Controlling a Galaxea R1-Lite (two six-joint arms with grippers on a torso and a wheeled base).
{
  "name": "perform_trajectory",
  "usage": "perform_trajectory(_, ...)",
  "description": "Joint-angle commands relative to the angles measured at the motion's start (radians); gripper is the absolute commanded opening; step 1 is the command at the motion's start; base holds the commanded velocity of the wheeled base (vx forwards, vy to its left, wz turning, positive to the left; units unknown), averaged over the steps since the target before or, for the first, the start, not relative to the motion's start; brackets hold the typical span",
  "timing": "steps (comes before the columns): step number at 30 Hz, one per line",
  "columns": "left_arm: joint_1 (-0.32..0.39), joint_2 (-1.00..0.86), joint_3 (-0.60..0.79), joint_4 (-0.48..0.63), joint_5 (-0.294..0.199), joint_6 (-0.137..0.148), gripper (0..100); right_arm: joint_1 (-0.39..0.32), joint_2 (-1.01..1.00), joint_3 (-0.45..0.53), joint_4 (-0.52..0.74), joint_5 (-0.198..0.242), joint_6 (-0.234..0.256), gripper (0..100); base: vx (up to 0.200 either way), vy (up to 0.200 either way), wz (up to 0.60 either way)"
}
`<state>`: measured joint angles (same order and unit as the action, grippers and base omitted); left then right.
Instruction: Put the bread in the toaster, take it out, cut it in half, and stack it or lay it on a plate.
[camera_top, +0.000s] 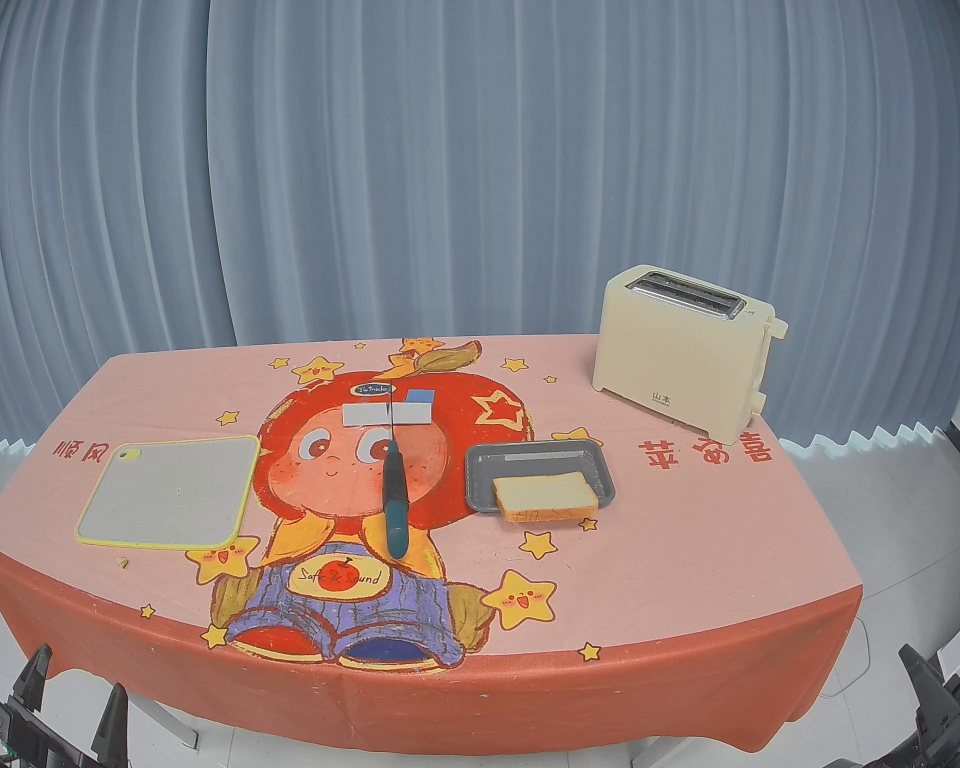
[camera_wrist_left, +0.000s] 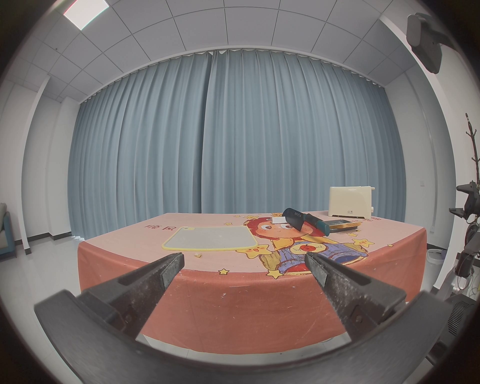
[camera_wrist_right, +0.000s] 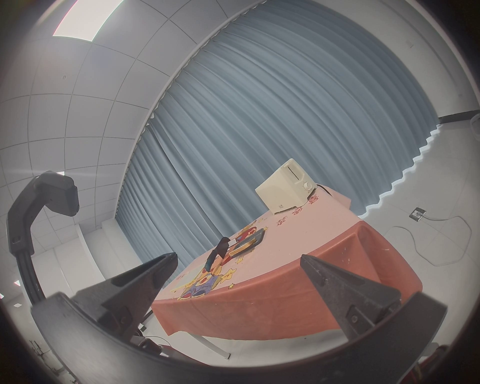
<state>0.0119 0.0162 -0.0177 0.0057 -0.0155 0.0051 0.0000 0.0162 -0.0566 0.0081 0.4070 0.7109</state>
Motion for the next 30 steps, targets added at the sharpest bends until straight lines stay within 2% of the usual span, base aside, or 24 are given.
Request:
perform_trajectory(1, 0.002, -0.016, 0.018, 0.0, 0.0, 0.001, 100, 0.003, -0.012, 0.0, 0.001, 0.001, 0.004, 100, 0.0, 0.0, 0.0)
perform_trajectory(3, 0.0, -0.016, 0.018, 0.0, 0.0, -0.001, 100, 0.006, -0.004, 0.0, 0.003, 0.001, 0.021, 100, 0.0, 0.0, 0.0)
perform_trajectory(5, 0.0, -0.016, 0.018, 0.0, 0.0, -0.001, 100, 0.014, 0.011, 0.0, 0.0, 0.013, 0.059, 100, 0.0, 0.0, 0.0)
perform_trajectory(6, 0.0, -0.016, 0.018, 0.0, 0.0, -0.001, 100, 0.014, 0.011, 0.0, 0.0, 0.013, 0.059, 100, 0.0, 0.0, 0.0)
perform_trajectory(7, 0.0, -0.016, 0.018, 0.0, 0.0, -0.001, 100, 0.02, 0.03, 0.0, -0.005, 0.032, 0.104, 100, 0.0, 0.0, 0.0)
perform_trajectory(8, 0.002, -0.016, 0.018, 0.0, 0.0, -0.001, 100, 0.021, 0.038, 0.0, -0.007, 0.038, 0.127, 100, 0.0, 0.0, 0.0)
perform_trajectory(10, 0.0, -0.016, 0.018, 0.0, 0.0, -0.001, 100, 0.021, 0.042, 0.0, -0.007, 0.044, 0.144, 100, 0.0, 0.0, 0.0)
perform_trajectory(11, 0.0, -0.016, 0.018, 0.0, 0.0, 0.001, 100, 0.023, 0.053, 0.001, -0.007, 0.059, 0.171, 100, 0.0, 0.0, 0.0)
perform_trajectory(14, 0.0, -0.016, 0.018, 0.0, 0.0, -0.001, 100, 0.021, 0.071, 0.003, -0.005, 0.092, 0.206, 100, 0.0, 0.0, 0.0)
perform_trajectory(23, 0.002, -0.016, 0.018, 0.0, 0.0, -0.001, 100, 0.023, 0.085, 0.029, -0.017, 0.124, 0.239, 100, 0.0, 0.0, 0.0)
perform_trajectory(30, 0.002, -0.016, 0.018, 0.0, 0.0, 0.001, 100, 0.035, 0.223, 0.023, -0.148, 0.15, 0.243, 100, 0.0, 0.0, 0.0)
